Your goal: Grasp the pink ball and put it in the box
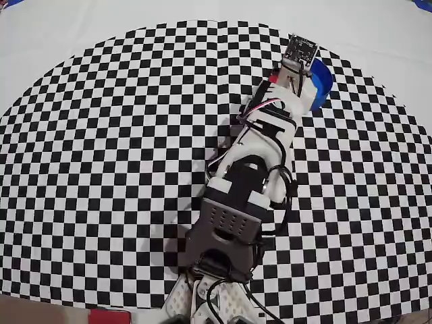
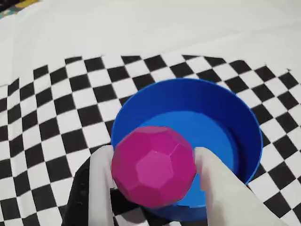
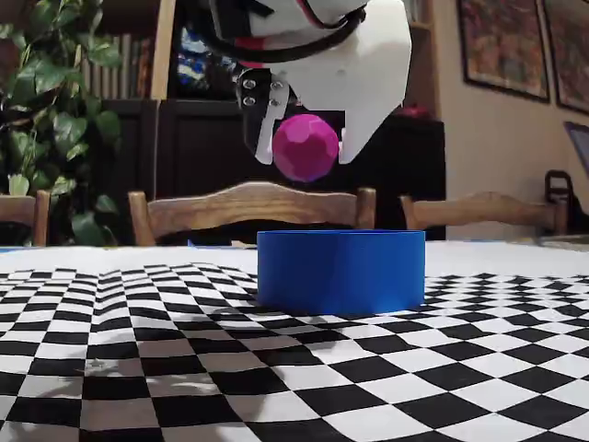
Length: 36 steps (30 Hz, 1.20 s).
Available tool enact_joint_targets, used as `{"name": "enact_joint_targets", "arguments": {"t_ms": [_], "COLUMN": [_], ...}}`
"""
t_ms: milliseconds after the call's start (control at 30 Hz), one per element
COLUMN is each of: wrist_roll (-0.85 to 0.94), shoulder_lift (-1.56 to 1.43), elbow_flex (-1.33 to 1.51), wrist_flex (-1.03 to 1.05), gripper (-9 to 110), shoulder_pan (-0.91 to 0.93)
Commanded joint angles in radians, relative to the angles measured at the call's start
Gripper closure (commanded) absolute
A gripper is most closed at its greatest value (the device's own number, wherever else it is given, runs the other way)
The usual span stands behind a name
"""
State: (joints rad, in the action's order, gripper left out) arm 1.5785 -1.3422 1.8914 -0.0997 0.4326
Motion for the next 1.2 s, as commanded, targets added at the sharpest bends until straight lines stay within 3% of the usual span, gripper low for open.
{"name": "enact_joint_targets", "arguments": {"t_ms": [0,1167], "wrist_roll": [0.008,0.008], "shoulder_lift": [0.000,0.238], "elbow_flex": [-0.057,-0.325], "wrist_flex": [0.006,0.034], "gripper": [101,101], "shoulder_pan": [0.014,0.046]}}
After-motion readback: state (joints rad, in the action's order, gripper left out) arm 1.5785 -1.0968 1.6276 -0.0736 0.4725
